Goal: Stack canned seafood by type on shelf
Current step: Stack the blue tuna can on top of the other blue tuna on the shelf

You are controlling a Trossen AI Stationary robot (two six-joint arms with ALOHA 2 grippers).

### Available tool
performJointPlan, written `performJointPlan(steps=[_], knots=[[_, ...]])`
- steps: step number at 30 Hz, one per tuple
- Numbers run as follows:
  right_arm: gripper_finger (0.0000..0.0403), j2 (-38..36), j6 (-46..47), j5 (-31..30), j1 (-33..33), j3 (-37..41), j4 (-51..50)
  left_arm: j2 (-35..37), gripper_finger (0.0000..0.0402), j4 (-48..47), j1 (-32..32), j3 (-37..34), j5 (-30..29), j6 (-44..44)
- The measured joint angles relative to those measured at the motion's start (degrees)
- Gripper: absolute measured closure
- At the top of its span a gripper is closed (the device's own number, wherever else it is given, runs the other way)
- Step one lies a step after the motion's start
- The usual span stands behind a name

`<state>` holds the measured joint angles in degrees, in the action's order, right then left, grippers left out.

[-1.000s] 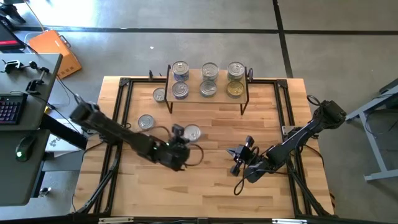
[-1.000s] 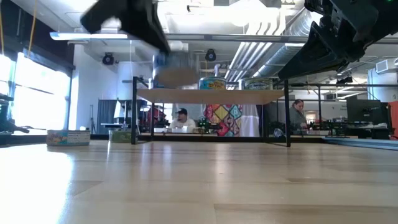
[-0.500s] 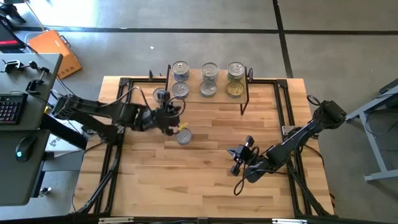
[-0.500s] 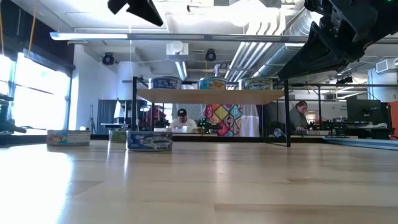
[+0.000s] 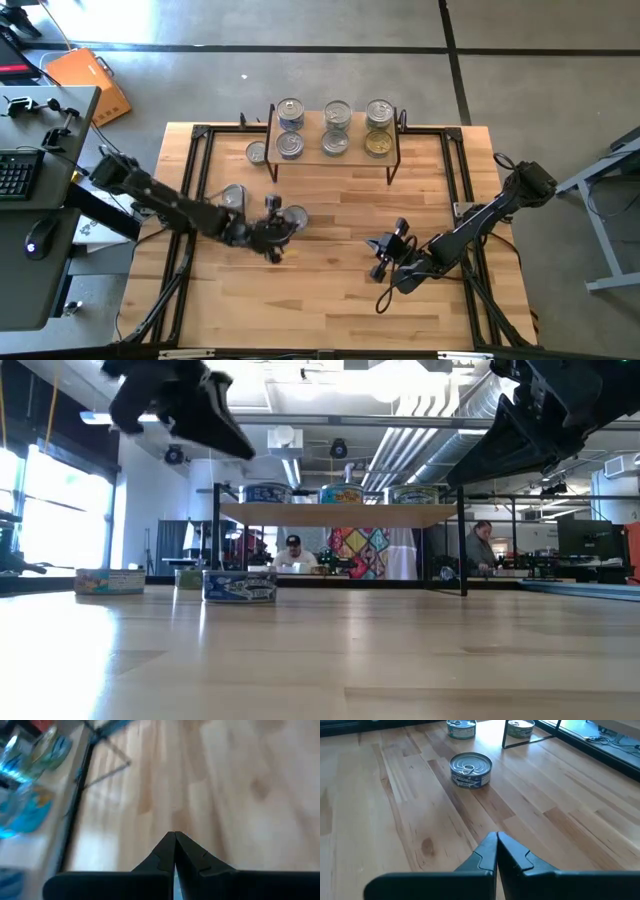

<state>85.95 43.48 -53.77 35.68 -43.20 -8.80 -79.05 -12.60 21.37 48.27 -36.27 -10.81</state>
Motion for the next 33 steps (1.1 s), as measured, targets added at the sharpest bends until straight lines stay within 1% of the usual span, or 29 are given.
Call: performJointPlan(steps=[4, 5, 7, 9, 12, 14, 17, 19, 21, 23, 26, 30, 33], knots=[[0.0401, 0.0, 0.0, -0.2, 0.0, 0.0, 0.0, -2.7, 0.04, 23.2, 2.2, -11.1, -0.2, 3.2], [0.0401, 0.0, 0.0, -0.2, 0.0, 0.0, 0.0, -3.6, 0.0397, 27.2, 2.3, -13.0, 0.0, 3.6], [0.0401, 0.0, 0.0, -0.2, -0.1, 0.0, 0.0, -5.2, 0.0384, 31.6, 2.3, -15.4, 2.1, 2.2], [0.0401, 0.0, -0.2, -0.2, -0.1, 0.0, 0.0, -6.7, 0.0361, 32.8, 2.3, -16.6, 4.8, 0.6], [0.0401, 0.0, -0.4, -1.1, -0.1, 0.0, 0.0, -9.2, 0.0313, 32.3, 1.7, -16.7, 5.3, 1.2], [0.0401, 0.0, -0.4, -1.9, -0.1, 0.0, 0.0, -10.8, 0.0279, 32.4, 0.7, -16.7, 3.9, 0.5], [0.0401, 0.0, -0.1, -2.3, -0.1, 0.0, 0.1, -13.2, 0.0234, 32.3, -0.8, -16.7, -0.4, -0.2], [0.0401, 0.0, 0.1, -2.2, -0.1, 0.0, 0.1, -14.9, 0.0216, 32.4, -1.8, -16.7, -0.8, -0.3], [0.0401, 0.0, 0.2, -2.2, -0.1, 0.0, 0.1, -16.9, 0.0209, 32.4, -2.5, -16.7, 0.3, -0.3], [0.0401, 0.0, 0.2, -2.2, -0.1, 0.0, 0.2, -19.0, 0.0212, 32.6, -2.8, -16.7, 0.7, -0.3], [0.0401, 0.0, 0.2, -2.2, -0.3, 0.0, 0.2, -21.6, 0.0236, 34.1, -3.0, -16.4, -0.7, -0.5], [0.0401, 0.0, 0.2, -2.5, -0.4, 0.0, 0.2, -24.2, 0.0292, 35.5, -2.7, -16.3, -1.8, -0.9], [0.0401, 0.0, 0.2, -2.8, -0.4, 0.0, 0.2, -24.3, 0.0341, 35.3, -2.1, -16.3, -3.0, -0.8]])
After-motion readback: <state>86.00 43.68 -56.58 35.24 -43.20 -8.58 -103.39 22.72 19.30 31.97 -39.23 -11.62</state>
